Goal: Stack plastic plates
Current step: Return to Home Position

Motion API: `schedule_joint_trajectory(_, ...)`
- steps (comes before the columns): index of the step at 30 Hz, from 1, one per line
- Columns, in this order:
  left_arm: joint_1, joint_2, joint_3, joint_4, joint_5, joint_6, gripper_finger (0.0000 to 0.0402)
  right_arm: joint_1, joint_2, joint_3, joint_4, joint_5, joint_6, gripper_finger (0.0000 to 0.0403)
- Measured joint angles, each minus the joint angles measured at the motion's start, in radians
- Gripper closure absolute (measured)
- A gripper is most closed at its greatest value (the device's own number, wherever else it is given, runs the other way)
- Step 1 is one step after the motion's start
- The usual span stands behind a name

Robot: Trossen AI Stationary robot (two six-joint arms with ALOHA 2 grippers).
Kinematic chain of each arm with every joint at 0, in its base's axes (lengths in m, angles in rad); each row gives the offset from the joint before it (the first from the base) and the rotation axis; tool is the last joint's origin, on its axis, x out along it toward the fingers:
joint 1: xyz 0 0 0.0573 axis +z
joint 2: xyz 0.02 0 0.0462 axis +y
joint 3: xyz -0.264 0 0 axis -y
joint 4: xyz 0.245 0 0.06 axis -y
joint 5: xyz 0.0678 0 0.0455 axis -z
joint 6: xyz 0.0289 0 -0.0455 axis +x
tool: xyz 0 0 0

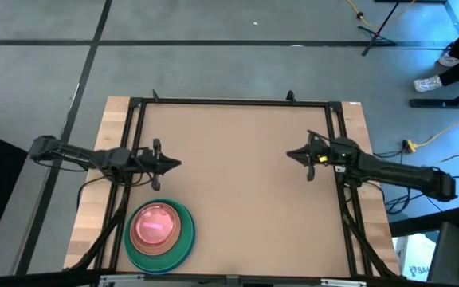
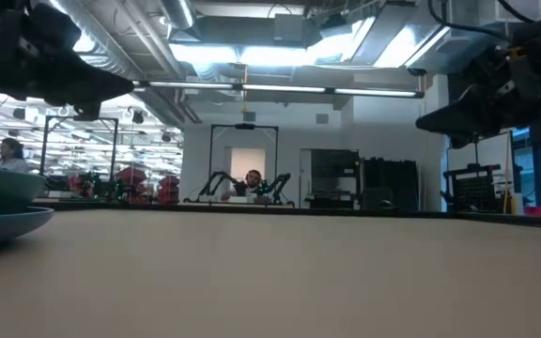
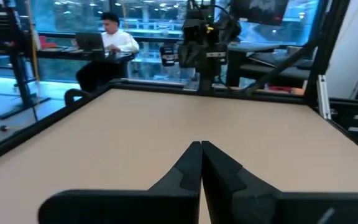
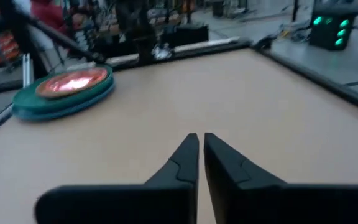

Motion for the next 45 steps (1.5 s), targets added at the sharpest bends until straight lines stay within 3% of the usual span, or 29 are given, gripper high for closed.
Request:
schedule_joint_trajectory(8, -0.070, -0.113, -0.002, -0.089, -0.077, 0.000, 0.0398, 0.003, -0.309, -0.030, -0.211, 0.135, 0.049, 0.0396)
schedule_joint_trajectory(13, -0.129, -0.134, -0.002, -0.119, -0.104, 0.000, 0.0398, 0.004, -0.409, -0.030, -0.208, 0.128, 0.077, 0.0400)
schedule_joint_trajectory(30, -0.225, -0.170, -0.002, -0.169, -0.261, 0.003, 0.0398, 0.004, -0.332, -0.030, -0.213, 0.143, 0.090, 0.0398)
schedule_joint_trajectory(36, -0.244, -0.293, -0.002, -0.186, -0.223, 0.037, 0.0398, 0.004, -0.338, -0.030, -0.197, 0.042, 0.035, 0.0398)
schedule_joint_trajectory(41, -0.269, -0.291, -0.002, -0.187, -0.309, 0.060, 0.0398, 0.004, -0.338, -0.030, -0.196, 0.038, 0.034, 0.0398)
schedule_joint_trajectory(45, -0.274, -0.287, -0.002, -0.187, -0.306, 0.060, 0.0398, 0.004, -0.338, -0.030, -0.196, 0.040, 0.034, 0.0398)
